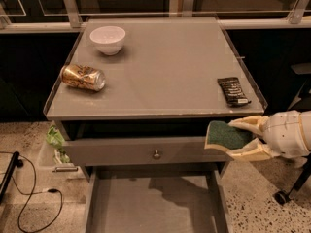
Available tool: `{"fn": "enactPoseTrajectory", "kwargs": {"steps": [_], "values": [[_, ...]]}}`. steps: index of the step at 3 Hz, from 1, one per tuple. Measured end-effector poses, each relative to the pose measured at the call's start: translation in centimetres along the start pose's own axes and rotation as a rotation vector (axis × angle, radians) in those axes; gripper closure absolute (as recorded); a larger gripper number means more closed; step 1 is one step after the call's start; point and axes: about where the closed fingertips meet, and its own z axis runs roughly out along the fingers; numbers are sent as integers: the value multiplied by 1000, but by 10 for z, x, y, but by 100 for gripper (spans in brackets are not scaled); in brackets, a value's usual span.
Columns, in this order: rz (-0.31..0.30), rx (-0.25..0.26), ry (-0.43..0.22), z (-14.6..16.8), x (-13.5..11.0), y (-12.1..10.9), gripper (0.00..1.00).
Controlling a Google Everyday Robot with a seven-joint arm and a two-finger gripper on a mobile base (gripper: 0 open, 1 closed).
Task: Place sponge into middle drawer
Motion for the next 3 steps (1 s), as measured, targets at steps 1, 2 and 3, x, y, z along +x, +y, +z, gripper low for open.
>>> {"fn": "enactPoseTrajectory", "kwargs": {"steps": [1,2,3], "values": [[8,5,11,10,0,-10,100],[1,-6,34,39,12,2,100],[-5,-55,97,101,52,33,100]]}}
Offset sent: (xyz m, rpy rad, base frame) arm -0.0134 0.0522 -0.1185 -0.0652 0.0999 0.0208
